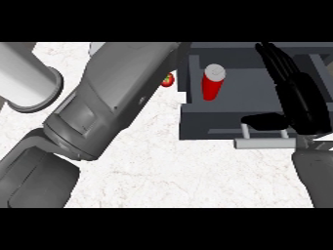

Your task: Pick up the can, place it into the drawer and close the drawer

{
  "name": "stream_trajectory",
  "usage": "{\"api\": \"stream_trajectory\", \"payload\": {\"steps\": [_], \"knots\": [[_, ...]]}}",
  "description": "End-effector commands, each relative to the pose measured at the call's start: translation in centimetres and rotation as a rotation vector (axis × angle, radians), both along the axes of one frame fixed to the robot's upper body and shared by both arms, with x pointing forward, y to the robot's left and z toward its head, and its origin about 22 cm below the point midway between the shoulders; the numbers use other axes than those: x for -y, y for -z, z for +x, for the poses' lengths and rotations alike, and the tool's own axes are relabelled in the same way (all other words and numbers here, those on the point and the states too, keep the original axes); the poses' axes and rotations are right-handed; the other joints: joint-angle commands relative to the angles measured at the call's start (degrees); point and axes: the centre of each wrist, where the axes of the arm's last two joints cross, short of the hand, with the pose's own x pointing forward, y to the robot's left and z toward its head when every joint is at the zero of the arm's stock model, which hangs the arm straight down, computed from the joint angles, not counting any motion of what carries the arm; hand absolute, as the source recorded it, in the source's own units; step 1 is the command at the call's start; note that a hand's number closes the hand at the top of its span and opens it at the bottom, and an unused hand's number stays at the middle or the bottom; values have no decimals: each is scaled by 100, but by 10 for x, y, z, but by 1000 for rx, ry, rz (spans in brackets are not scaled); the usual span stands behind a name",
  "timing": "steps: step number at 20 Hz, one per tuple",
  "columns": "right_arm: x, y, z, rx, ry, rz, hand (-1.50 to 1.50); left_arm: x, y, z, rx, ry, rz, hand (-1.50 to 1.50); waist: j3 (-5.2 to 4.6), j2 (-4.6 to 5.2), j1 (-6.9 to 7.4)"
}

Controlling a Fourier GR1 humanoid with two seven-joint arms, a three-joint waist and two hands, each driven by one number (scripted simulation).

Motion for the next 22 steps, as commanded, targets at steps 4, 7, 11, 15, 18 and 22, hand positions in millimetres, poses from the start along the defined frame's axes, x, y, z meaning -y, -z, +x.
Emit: {"api": "stream_trajectory", "payload": {"steps": [4, 7, 11, 15, 18, 22], "knots": [[-28, 43, 44, 5, 20, -113, -150, -17, 0, 6, -11, -11, -29, -150, -3, -51, 184], [-43, 54, 60, 29, 36, -131, -150, -14, 8, 4, -6, -16, -25, -150, -2, -46, 190], [-26, 72, 78, 50, 94, -151, -150, -39, -17, 11, -11, -30, -2, -150, -1, -60, 269], [-38, 70, 95, 109, 173, -159, -150, -55, 6, 15, -18, -38, -8, -150, -2, -49, 341], [-54, 59, 111, 146, 203, -143, -150, -49, -3, 11, -32, -20, -1, -150, -2, -46, 442], [-39, 45, 125, 177, 219, -152, -150, -94, 15, 20, -37, -40, -1, -150, -4, -29, 479]]}}
